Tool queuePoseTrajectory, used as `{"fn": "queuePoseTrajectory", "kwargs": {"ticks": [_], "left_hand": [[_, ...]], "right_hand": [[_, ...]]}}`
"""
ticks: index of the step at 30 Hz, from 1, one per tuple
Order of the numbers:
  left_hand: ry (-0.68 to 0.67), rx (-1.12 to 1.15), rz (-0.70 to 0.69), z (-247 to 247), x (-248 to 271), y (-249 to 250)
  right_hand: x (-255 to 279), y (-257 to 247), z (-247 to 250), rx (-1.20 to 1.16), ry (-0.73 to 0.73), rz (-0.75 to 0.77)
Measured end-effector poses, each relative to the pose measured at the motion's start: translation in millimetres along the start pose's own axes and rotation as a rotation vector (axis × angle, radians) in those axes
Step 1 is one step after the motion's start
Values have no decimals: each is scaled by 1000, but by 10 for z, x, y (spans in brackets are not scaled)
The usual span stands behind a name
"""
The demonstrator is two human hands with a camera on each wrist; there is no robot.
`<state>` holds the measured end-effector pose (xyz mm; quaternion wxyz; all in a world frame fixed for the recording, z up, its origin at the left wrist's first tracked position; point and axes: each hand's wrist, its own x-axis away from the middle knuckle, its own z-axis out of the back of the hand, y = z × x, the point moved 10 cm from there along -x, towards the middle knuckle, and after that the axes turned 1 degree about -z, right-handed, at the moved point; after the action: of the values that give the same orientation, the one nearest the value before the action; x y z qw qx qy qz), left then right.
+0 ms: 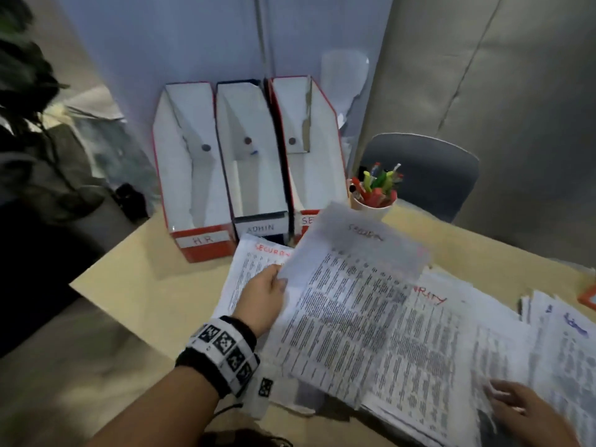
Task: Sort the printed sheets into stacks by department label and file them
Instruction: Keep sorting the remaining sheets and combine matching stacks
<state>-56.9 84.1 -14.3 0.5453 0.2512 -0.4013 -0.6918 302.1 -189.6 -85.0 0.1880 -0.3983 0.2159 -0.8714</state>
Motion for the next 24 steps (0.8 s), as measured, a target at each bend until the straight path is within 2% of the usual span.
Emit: {"fn": "queuePoseTrajectory", "kwargs": {"ticks": [4,8,16,18,20,22,24], "left_hand": [[20,-198,164,390,134,-665],[23,-246,353,477,255,-1248],[105,-242,471,510,89,-1473],[137,-255,460,545,61,-1417],[188,-328,390,585,60,-1263],[215,-384,245,541,23,-993],[158,-353,100,343,-47,-695]], "right_hand": [[-42,99,24,25,-11,-27],[-110,135,76,38,5,-24],[-172,194,-24,68,44,-6],[-196,234,-36,53,66,-2],[-204,227,-33,12,89,0],[-229,213,-33,-30,105,5],[-265,214,-34,-57,126,-1]]}}
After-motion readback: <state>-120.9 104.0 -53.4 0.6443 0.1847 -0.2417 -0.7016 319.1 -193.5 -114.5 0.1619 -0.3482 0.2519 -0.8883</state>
